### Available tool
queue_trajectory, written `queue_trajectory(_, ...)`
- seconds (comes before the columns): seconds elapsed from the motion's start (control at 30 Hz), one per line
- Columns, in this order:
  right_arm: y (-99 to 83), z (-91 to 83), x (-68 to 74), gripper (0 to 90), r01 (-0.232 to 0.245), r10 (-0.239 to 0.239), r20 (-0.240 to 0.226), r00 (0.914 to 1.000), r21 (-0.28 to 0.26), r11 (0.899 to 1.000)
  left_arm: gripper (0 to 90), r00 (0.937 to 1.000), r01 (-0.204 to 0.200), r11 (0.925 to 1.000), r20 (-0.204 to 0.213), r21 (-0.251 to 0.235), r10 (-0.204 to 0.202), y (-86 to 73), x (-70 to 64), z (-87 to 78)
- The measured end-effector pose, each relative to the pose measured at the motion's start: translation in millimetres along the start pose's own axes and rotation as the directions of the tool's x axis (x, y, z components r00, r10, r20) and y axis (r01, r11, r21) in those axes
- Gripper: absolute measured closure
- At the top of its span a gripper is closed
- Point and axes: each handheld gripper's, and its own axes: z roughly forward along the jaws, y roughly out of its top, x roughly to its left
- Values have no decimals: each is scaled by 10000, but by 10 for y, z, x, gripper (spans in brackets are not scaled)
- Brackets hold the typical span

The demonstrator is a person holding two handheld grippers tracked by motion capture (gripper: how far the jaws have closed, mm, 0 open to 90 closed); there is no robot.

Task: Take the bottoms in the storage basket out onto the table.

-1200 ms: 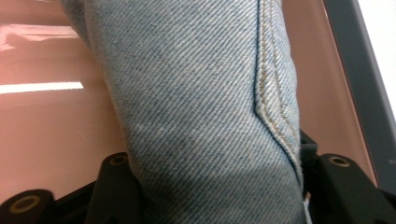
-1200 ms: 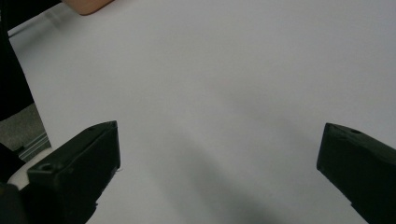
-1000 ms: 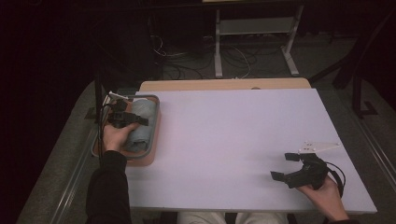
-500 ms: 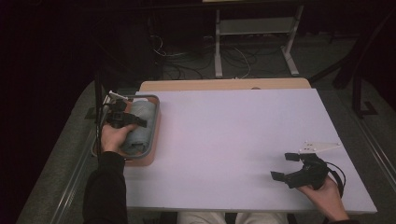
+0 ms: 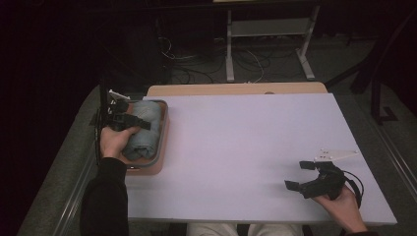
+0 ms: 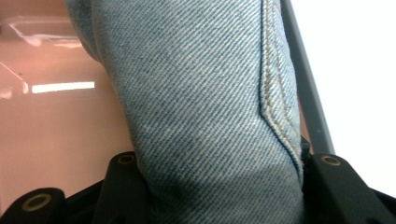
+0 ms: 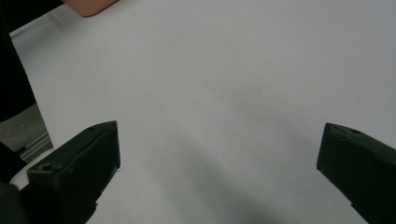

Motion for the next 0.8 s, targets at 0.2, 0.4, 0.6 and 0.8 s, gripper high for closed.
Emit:
queue_trajectory(0.2,1,-1,2,0,29,-29,-12,10000,-16,10000,505,9999,-159,9998,-52,-135,158,42,-69,-143)
queue_trajectory(0.4,3,-1,6,0,33,-33,-15,10000,-19,10000,505,9994,-295,9992,-166,-288,290,89,-127,-286)
queue_trajectory(0.6,3,0,7,0,34,-34,-27,10000,-9,10000,505,9988,-434,9983,-233,-379,426,116,-173,-413)
queue_trajectory(0.8,1,1,9,0,36,-36,-40,10000,1,10000,505,9982,-582,9966,-158,-581,574,152,-251,-566)
